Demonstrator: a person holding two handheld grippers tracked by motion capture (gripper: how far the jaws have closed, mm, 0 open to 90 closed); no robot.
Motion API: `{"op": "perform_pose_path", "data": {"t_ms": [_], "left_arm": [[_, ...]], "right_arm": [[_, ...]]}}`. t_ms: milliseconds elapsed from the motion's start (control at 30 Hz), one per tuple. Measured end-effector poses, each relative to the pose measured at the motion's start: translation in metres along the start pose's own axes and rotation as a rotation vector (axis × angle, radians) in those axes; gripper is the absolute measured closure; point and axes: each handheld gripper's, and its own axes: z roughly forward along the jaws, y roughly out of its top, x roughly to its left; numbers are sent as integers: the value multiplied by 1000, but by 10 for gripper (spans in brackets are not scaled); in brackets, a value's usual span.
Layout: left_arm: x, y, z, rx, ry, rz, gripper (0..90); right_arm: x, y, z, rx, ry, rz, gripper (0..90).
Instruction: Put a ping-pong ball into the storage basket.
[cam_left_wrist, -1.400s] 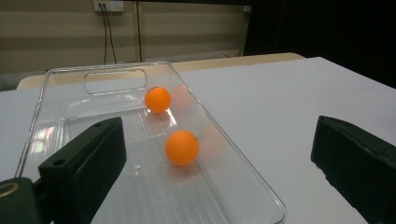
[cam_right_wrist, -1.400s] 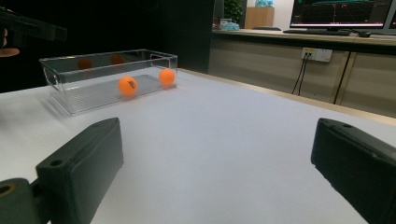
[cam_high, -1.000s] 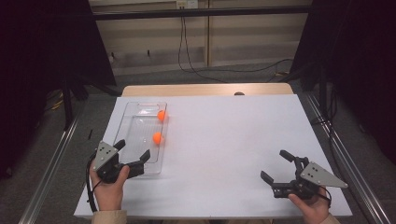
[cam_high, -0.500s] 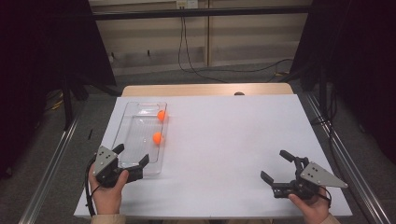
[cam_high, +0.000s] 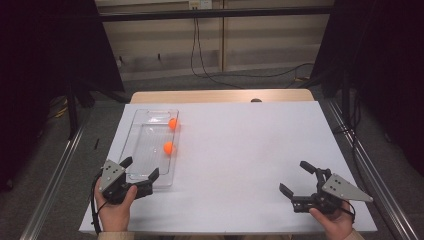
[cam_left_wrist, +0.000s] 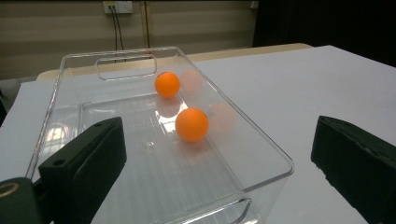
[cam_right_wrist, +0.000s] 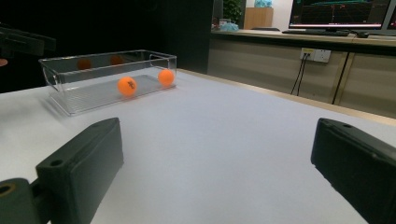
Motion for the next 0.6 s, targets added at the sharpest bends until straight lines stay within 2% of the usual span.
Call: {"op": "perform_pose_path", "data": {"t_ms": [167,267,367,600], "left_arm": [[0,-2,0,-5,14,-16,33],[1,-4,0,-6,3,-16,33],[1,-5,-1,-4,9,-23,33],[2,-6,-2,-5,17,-12,33]], "right_arm": [[0,0,0,1,-2,-2,17],[0,0,0,-1,1,-2,17],[0,0,-1,-2,0,-1,17],[0,0,0,-1,0,-1,17]]}}
